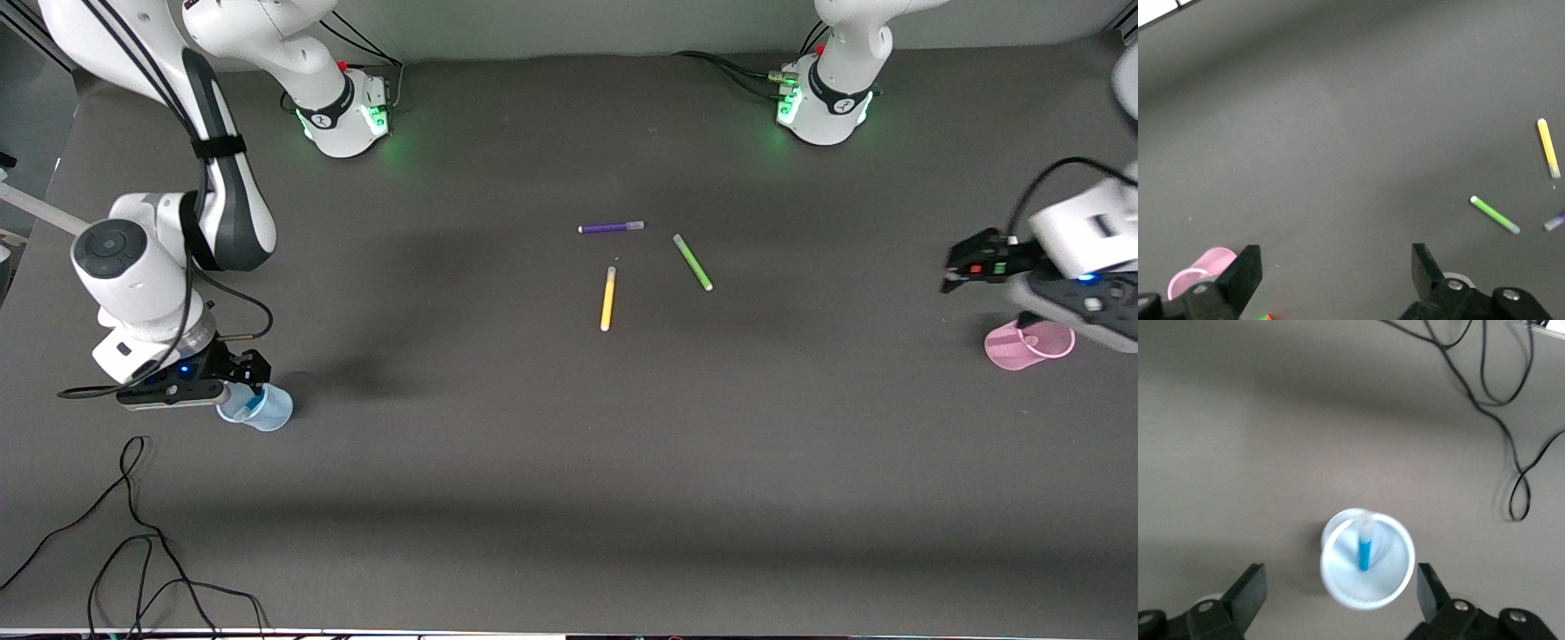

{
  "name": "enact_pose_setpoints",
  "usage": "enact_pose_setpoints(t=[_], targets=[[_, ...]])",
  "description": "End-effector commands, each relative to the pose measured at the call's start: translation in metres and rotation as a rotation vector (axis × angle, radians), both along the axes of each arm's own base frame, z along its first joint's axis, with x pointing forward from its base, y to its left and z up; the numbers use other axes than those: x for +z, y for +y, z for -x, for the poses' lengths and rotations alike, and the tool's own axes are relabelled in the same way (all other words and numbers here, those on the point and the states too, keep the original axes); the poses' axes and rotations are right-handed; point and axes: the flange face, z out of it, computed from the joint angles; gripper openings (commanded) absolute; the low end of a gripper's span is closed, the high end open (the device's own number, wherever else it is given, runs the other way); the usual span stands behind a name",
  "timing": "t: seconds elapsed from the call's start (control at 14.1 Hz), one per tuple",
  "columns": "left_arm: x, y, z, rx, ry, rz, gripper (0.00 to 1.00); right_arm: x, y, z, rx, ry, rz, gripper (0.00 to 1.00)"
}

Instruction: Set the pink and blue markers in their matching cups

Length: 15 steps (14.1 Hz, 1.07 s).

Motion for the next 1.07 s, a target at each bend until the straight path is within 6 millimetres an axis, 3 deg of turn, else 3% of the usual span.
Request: enact_pose_setpoints(t=[0.0,0.28,0.57,0.64,0.78,0.85,0.99], targets=[[0.001,-0.041,0.012,0.096,0.006,-0.061,1.00,0.057,0.021,0.007,-0.022,0.052,-0.102,1.00],[0.019,-0.088,0.021,0.246,0.068,-0.101,1.00,0.140,0.040,0.012,-0.010,0.105,-0.171,1.00],[0.028,-0.089,0.028,0.342,0.136,-0.188,1.00,0.203,0.049,0.020,0.009,0.142,-0.178,1.00],[0.021,-0.085,0.032,0.349,0.164,-0.205,1.00,0.218,0.048,0.027,0.006,0.145,-0.182,1.00],[0.015,-0.080,0.039,0.353,0.171,-0.220,1.00,0.251,0.056,0.059,0.015,0.175,-0.233,1.00],[0.012,-0.079,0.039,0.351,0.157,-0.234,1.00,0.259,0.056,0.075,0.014,0.192,-0.240,1.00],[0.008,-0.077,0.044,0.352,0.124,-0.229,1.00,0.252,0.051,0.093,0.014,0.212,-0.241,1.00]])
